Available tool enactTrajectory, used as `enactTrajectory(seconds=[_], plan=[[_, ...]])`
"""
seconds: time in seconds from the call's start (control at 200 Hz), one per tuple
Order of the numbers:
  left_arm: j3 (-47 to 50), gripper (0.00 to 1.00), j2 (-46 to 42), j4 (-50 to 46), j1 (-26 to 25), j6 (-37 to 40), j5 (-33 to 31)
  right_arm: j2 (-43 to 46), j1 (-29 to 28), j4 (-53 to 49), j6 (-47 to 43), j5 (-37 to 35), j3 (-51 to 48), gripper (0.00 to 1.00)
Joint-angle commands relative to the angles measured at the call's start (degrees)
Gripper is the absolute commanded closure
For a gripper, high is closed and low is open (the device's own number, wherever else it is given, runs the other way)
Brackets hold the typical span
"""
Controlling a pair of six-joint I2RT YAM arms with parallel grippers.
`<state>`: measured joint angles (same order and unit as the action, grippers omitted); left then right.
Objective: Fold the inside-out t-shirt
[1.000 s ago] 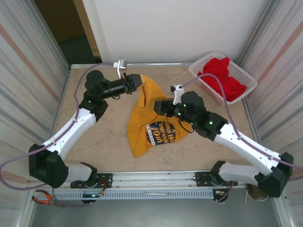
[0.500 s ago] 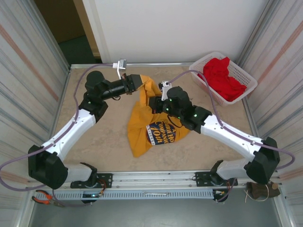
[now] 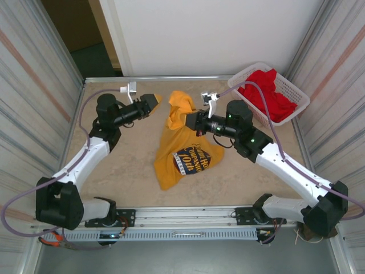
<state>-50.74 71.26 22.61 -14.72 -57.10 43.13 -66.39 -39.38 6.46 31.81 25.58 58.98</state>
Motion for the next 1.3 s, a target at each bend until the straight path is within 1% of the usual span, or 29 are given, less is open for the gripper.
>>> enactTrajectory(seconds=[0.0,0.065,0.115,0.19,0.321,0.396,0.511,0.641,0.721,0.756,0.792,0.872,0.957,1.012,1.042,1.047,1.052,1.067,1.072,1.077,1.127,1.142,1.147,1.152,1.157,1.162,1.207,1.293], plan=[[3.42,0.39,-8.64,-2.21,-0.19,7.4,-3.33,0.04,1.36,4.21,2.54,1.25,-0.96,1.0],[4.82,0.38,-13.29,-5.79,-1.67,11.97,-6.92,-0.32,1.82,4.16,3.07,0.58,-1.23,1.0],[4.94,0.38,-16.11,-9.28,-4.06,16.53,-10.12,-0.57,2.01,4.18,3.38,0.04,-1.45,1.0],[4.13,0.38,-18.34,-12.83,-9.06,22.85,-14.01,-1.0,2.39,4.33,3.86,-0.03,-1.67,1.0],[1.45,0.38,-17.65,-18.1,-17.65,33.03,-21.71,-1.47,2.71,4.81,4.57,-0.36,-1.81,1.0],[-0.63,0.39,-15.79,-20.41,-21.29,37.43,-25.24,-1.6,2.88,4.88,4.88,-0.44,-1.76,1.0],[-2.65,0.4,-13.05,-21.02,-24.41,40.33,-28.76,-1.55,2.92,4.87,5.12,-0.6,-1.84,1.0],[-3.12,0.4,-10.89,-18.39,-24.57,40.05,-29.32,-1.02,2.99,4.81,5.28,-0.88,-2.16,1.0],[-3.92,0.42,-9.73,-17.63,-24.56,40.09,-30.62,-0.67,3.03,4.88,5.28,-0.84,-2.38,1.0],[-4.12,0.44,-9.36,-17.0,-24.55,40.06,-31.25,-0.57,3.03,4.83,5.35,-0.78,-2.51,1.0],[-4.19,0.49,-9.01,-16.45,-24.48,40.06,-31.94,-0.51,3.03,4.8,5.36,-0.78,-2.63,1.0],[-4.91,0.65,-8.21,-15.67,-24.39,40.06,-33.33,-0.18,3.11,4.97,5.54,-0.71,-2.99,1.0],[-5.76,0.77,-7.61,-14.93,-23.55,38.82,-32.68,0.11,3.17,4.8,5.63,-0.75,-3.43,1.0],[-5.93,0.89,-7.43,-13.42,-22.02,36.69,-30.32,0.39,3.5,4.55,5.63,-1.06,-3.76,1.0],[-5.97,0.97,-7.41,-12.76,-20.92,35.0,-29.09,0.66,3.77,4.0,5.73,-1.45,-3.87,1.0],[-5.96,1.0,-7.48,-12.68,-20.72,34.71,-28.86,0.7,3.86,3.87,5.72,-1.61,-3.92,1.0],[-6.0,1.0,-7.51,-12.5,-20.53,34.22,-28.7,0.76,3.87,3.76,5.72,-1.69,-3.94,1.0],[-6.08,1.0,-7.53,-12.15,-20.0,33.34,-28.08,0.85,4.15,3.35,5.79,-2.07,-4.02,0.94],[-6.1,1.0,-7.58,-11.98,-19.82,33.01,-27.83,1.01,4.31,3.11,5.85,-2.39,-4.11,0.89],[-6.11,1.0,-7.61,-11.84,-19.64,32.53,-27.62,1.01,4.31,3.11,5.85,-2.39,-4.11,0.89],[-6.28,1.0,-7.7,-10.17,-17.82,29.52,-24.59,2.01,5.64,2.53,6.42,-3.23,-5.13,0.61],[-6.54,1.0,-7.72,-9.85,-17.24,28.55,-23.7,2.26,6.0,2.51,6.62,-3.44,-5.51,0.56],[-6.64,1.0,-7.72,-9.77,-16.91,28.37,-23.7,2.26,6.0,2.51,6.62,-3.44,-5.51,0.56],[-6.73,1.0,-7.72,-9.6,-16.91,28.14,-23.18,2.43,6.36,2.57,6.73,-3.55,-5.78,0.53],[-6.78,1.0,-7.68,-9.38,-16.52,27.77,-23.18,2.43,6.36,2.57,6.73,-3.55,-5.78,0.53],[-6.85,1.0,-7.65,-9.27,-16.41,27.41,-22.83,2.65,6.69,2.59,6.89,-3.59,-6.02,0.5],[-7.56,1.0,-7.52,-7.64,-15.26,25.18,-19.87,3.69,8.0,2.28,7.12,-3.83,-6.98,0.4],[-9.91,1.0,-6.48,-4.71,-13.73,20.54,-13.84,5.45,9.58,0.75,6.13,-5.09,-8.31,0.33]])
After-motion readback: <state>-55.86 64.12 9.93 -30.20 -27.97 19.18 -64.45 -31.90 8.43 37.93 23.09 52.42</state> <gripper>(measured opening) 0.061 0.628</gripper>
